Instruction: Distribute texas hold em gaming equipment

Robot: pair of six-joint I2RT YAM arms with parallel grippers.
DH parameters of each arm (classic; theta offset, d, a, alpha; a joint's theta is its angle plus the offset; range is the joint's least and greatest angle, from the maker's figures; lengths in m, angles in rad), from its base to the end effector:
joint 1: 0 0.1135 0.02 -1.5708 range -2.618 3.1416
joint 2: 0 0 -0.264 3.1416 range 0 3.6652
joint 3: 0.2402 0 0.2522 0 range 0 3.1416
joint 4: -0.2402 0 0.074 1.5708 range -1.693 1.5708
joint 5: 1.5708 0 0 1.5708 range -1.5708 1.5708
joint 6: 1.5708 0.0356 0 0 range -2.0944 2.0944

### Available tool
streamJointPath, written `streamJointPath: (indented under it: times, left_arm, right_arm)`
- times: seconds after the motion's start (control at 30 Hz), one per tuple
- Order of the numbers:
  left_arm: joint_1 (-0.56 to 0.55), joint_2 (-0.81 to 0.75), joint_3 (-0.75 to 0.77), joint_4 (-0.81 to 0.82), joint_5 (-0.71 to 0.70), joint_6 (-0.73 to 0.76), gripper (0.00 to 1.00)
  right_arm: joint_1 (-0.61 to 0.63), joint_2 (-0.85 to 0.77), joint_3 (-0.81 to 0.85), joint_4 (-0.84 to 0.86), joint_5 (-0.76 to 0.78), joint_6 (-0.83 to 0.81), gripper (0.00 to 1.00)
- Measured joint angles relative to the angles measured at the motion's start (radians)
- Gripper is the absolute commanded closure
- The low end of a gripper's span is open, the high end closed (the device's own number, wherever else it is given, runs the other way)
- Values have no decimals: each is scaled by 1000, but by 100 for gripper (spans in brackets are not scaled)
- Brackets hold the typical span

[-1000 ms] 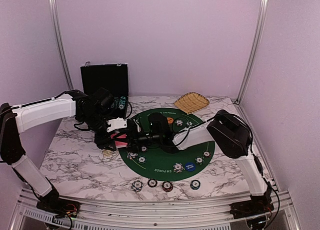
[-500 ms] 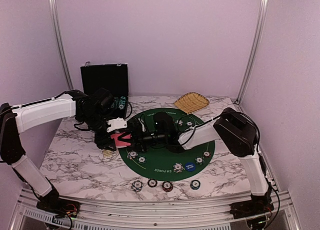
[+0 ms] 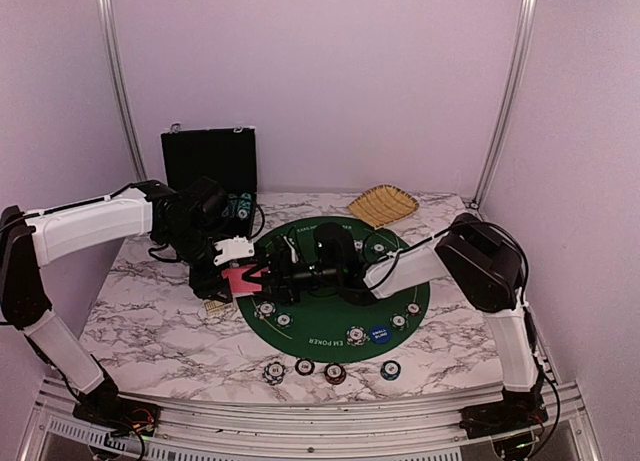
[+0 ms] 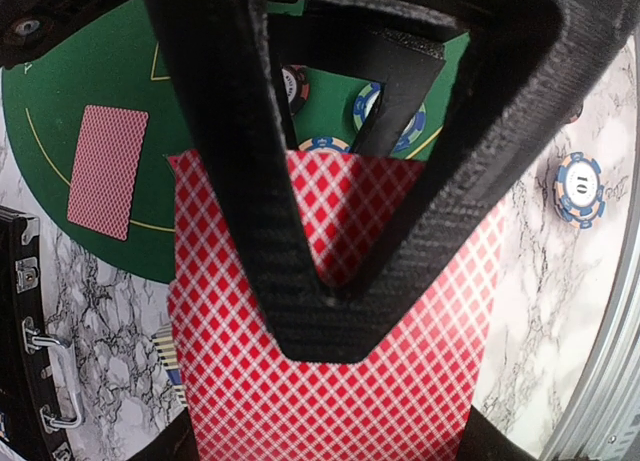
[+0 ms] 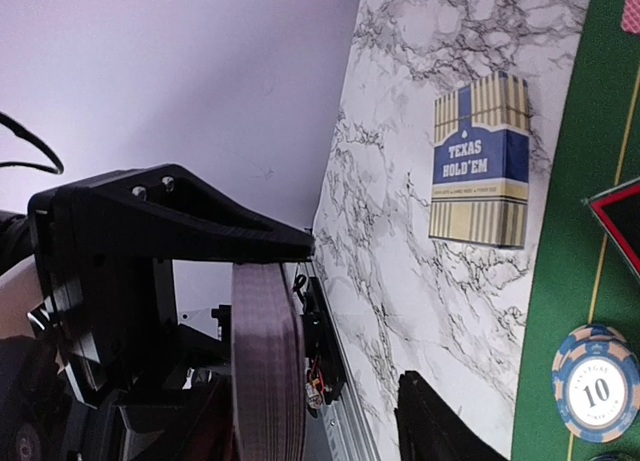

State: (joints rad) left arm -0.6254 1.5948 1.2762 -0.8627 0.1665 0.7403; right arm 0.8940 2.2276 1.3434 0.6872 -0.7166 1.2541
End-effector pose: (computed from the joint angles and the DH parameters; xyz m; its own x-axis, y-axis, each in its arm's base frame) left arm 0.2553 -0.1916 0.2567 -0.1299 0.9143 -0.3838 0.9698 0.1977 0.1429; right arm 0.2835 0.3902 0.1514 -0.9801 -0.0759 -0.1832 -0.1922 0.1357 0.9719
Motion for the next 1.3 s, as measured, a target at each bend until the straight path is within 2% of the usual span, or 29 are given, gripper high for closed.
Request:
streamJointPath:
  times: [0.2,0.57,0.8,1.3]
  left_arm:
    - [0,5,0,0,-3,0,94]
    - [-1,10,1,-3,-10,2,94]
    - [5,11,1,-13,-18,1,94]
    - [5,11,1,-13,-18,1,96]
  right_arm:
    - [0,-20,0,-15,0,-15,70]
    - [-3,-56,-19,-58,5,-43,92]
    - [-21,-91,-39,-84,3,-58,100]
    - [-61,-144,-91,-120,-8,-89,100]
